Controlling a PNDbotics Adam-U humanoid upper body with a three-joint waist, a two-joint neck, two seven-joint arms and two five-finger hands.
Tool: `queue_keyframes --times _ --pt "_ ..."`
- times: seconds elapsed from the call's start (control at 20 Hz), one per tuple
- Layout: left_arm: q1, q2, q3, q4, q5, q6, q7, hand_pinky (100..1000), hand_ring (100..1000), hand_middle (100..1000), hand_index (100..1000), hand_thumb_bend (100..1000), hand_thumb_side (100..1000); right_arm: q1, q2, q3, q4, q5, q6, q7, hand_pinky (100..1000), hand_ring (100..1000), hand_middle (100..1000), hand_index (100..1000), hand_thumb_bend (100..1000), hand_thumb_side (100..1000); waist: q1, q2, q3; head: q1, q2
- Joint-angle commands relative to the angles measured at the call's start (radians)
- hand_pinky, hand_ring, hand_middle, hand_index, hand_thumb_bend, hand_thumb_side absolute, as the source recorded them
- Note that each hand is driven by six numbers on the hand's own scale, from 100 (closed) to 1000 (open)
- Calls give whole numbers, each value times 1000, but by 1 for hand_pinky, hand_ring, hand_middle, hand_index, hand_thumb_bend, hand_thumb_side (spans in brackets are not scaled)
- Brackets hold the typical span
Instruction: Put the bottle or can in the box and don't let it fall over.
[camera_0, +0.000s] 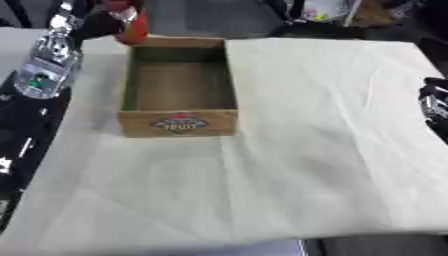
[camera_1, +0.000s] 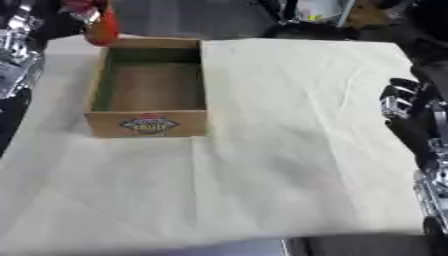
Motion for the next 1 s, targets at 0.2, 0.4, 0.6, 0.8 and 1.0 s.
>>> queue_keyframes --times 0.2,0.4,0.6,0.8,1.0 --pt "18 -20 -51 -7 -44 -17 -128 886 855 905 754 510 545 -9 -16 -5 -11 -5 -4 3 807 823 800 1000 100 422 3 -21 -3 3 6" --pt "75 30 -65 -127 -147 -49 -178 929 892 938 982 795 757 -5 -17 -8 -10 -5 -5 0 807 823 800 1000 100 424 6 -22 4 -3 6" --pt "138 83 -36 -245 -243 -42 -144 947 906 953 1000 833 778 1 -18 -13 -9 -4 -7 -4 808 823 800 1000 100 427 11 -27 19 -10 6" --pt "229 136 29 -381 -188 4 -61 939 898 943 1000 789 748 8 -19 -17 -8 -4 -8 -8 808 823 800 1000 100 430 18 -28 41 -14 6" --pt "350 174 117 -518 -72 47 57 926 890 930 974 684 724 12 -18 -20 -7 -6 -10 -11 808 823 800 1000 100 433 23 -24 62 -18 6"
